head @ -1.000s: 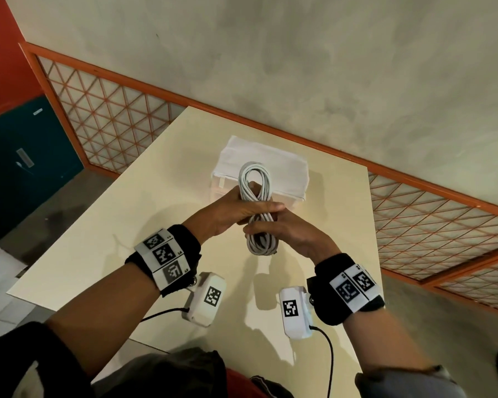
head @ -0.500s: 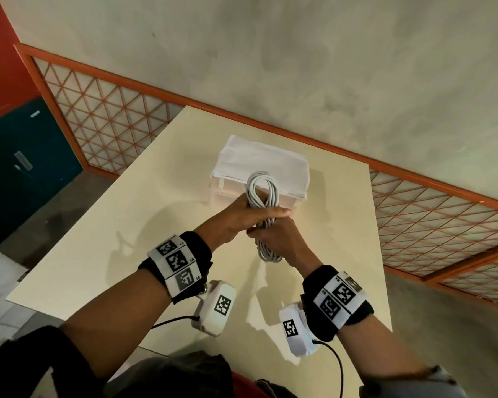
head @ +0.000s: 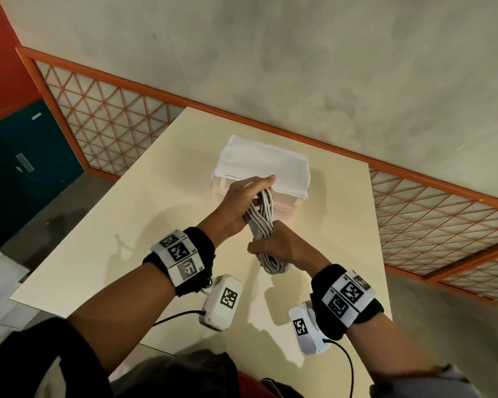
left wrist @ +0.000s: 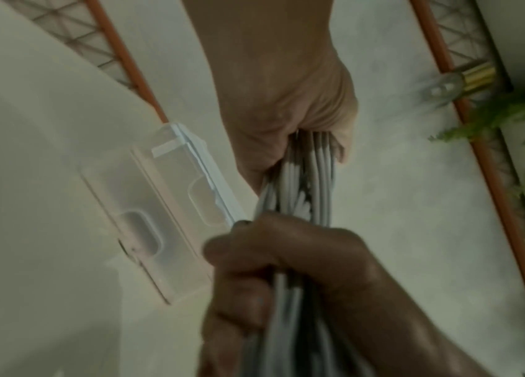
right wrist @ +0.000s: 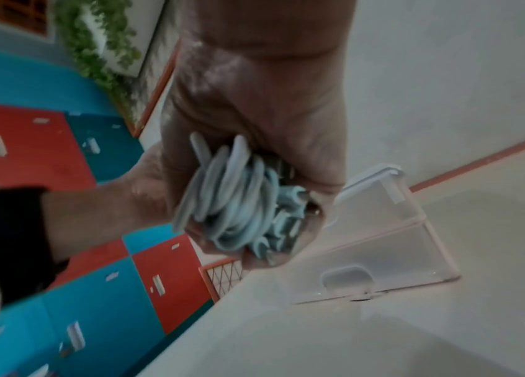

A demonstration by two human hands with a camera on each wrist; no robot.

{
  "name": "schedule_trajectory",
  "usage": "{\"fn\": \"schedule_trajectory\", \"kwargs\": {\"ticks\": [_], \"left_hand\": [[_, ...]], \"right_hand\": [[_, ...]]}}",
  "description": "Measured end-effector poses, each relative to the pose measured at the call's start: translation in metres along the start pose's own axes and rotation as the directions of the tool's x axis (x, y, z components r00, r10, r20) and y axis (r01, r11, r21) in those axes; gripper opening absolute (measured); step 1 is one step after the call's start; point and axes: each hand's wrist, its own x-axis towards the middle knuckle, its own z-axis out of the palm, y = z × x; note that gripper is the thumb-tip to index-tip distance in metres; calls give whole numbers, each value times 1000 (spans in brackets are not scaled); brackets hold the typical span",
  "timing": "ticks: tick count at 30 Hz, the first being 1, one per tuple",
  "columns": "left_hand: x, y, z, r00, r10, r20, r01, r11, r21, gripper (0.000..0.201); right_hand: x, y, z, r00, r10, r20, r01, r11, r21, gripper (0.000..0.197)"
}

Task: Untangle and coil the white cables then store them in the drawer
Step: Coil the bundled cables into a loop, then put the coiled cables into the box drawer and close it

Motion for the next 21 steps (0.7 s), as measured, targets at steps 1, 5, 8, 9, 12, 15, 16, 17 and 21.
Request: {"fn": "schedule_trajectory", "kwargs": {"ticks": [1,5,8,9,12,15,16,17,21], "left_hand": [[0,-2,0,999,-28,-42,28,1000,-7,38],[-1,-7,-3,983,-170,-66,161,980,-117,43],[-4,-9,-5,974,-221,-38,208,954,-214,39],[-4,-9,-6,972,-230,-47,215,953,-215,37],[-5,-7,-5,962,-234,-139,210,963,-170,26],[-2,-11,-7,944,-228,-238,201,971,-133,29],[-2,-13,-7,940,-225,-258,201,973,-117,30],[-1,-15,-8,935,-228,-271,204,973,-112,31],[1,-21,-14,923,-283,-262,251,956,-150,30]], "right_hand": [[-1,1,2,1000,-21,-2,21,1000,-23,18],[-4,5,6,999,-50,-13,48,994,-100,17],[-5,6,5,999,-28,-44,19,981,-192,21],[-5,6,6,998,-33,-47,23,980,-200,22],[-5,5,11,997,-71,-42,61,978,-198,23],[-6,4,16,994,-99,-43,85,962,-258,18],[-6,3,18,994,-99,-44,81,952,-297,17],[-6,2,20,994,-98,-48,75,934,-351,18],[-5,3,22,994,-89,-64,42,849,-526,28]]}}
